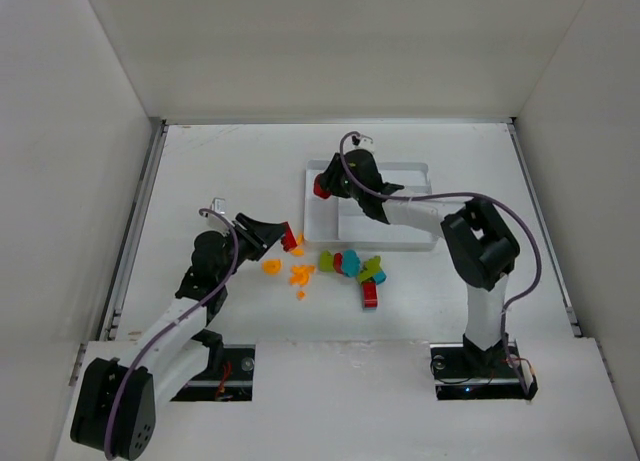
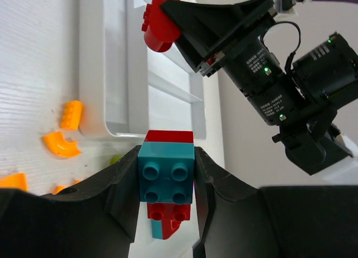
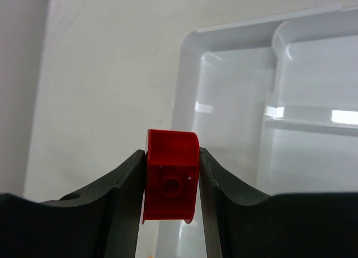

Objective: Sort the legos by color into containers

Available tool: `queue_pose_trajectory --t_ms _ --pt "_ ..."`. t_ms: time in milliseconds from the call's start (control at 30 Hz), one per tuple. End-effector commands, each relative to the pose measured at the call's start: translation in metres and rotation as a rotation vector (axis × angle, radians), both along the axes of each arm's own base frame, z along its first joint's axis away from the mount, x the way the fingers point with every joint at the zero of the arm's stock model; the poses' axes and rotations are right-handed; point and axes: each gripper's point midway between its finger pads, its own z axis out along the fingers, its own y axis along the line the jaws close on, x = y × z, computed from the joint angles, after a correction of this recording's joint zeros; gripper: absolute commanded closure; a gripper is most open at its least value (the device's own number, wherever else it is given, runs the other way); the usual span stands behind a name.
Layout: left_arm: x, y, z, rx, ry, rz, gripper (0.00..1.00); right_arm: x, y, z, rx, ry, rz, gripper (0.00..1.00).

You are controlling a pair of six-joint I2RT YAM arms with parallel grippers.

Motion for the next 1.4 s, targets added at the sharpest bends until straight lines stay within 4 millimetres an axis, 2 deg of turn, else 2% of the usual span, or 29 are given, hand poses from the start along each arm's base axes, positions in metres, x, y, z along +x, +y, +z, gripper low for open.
queue_pose_trajectory --t_ms 0,133,233,333,400,467,533,600,667,767,867,933,1067,1200,1267,1367 --pt "0.011 0.002 0.016 0.056 -0.066 0.019 0.9 0.012 -0.009 -0.013 -0.143 0.016 -0.055 0.67" --pt "0.012 0.0 0.012 0.059 -0.054 0.017 0.9 0.022 -0.005 -0.013 -0.146 0.011 -0.068 0.61" --pt "0.014 -0.005 0.012 0.054 -0.049 0.004 0.9 0.026 0.001 -0.004 -0.124 -0.004 -0.062 0.47" --pt "0.015 -0.01 0.015 0.043 -0.053 -0.005 0.9 0.028 0.001 0.018 -0.085 -0.035 -0.057 0.32" --pt "0.016 -0.012 0.016 0.033 -0.048 -0.003 0.9 0.024 -0.002 0.033 -0.06 -0.057 -0.052 0.27" --pt "0.018 -0.013 0.017 0.019 -0.041 0.002 0.9 0.004 -0.005 0.051 -0.023 -0.08 -0.024 0.28" --pt "0.02 -0.015 0.019 -0.001 -0.034 0.0 0.9 -0.02 -0.013 0.062 0.021 -0.108 0.013 0.33" --pt "0.021 -0.018 0.023 -0.025 -0.031 -0.006 0.9 -0.057 -0.011 0.065 0.095 -0.125 0.09 0.39" --pt "0.022 -0.02 0.026 -0.045 -0.031 -0.01 0.89 -0.091 -0.013 0.07 0.196 -0.139 0.154 0.4" --pt "0.024 -0.025 0.028 -0.076 -0.018 -0.024 0.89 -0.134 -0.015 0.074 0.377 -0.13 0.23 0.34" --pt "0.024 -0.031 0.029 -0.104 -0.011 -0.039 0.89 -0.163 -0.007 0.082 0.508 -0.115 0.31 0.22" --pt "0.023 -0.036 0.033 -0.134 -0.009 -0.05 0.89 -0.175 0.001 0.084 0.564 -0.1 0.368 0.19" --pt "0.019 -0.044 0.044 -0.182 -0.021 -0.072 0.89 -0.188 0.017 0.086 0.659 -0.067 0.456 0.18" --pt "0.013 -0.049 0.048 -0.195 -0.027 -0.085 0.89 -0.204 0.028 0.098 0.737 -0.08 0.556 0.18" --pt "0.01 -0.051 0.048 -0.208 -0.019 -0.091 0.89 -0.206 0.031 0.098 0.758 -0.068 0.571 0.18" --pt "0.008 -0.052 0.052 -0.222 -0.021 -0.095 0.89 -0.205 0.035 0.089 0.767 -0.024 0.569 0.22"
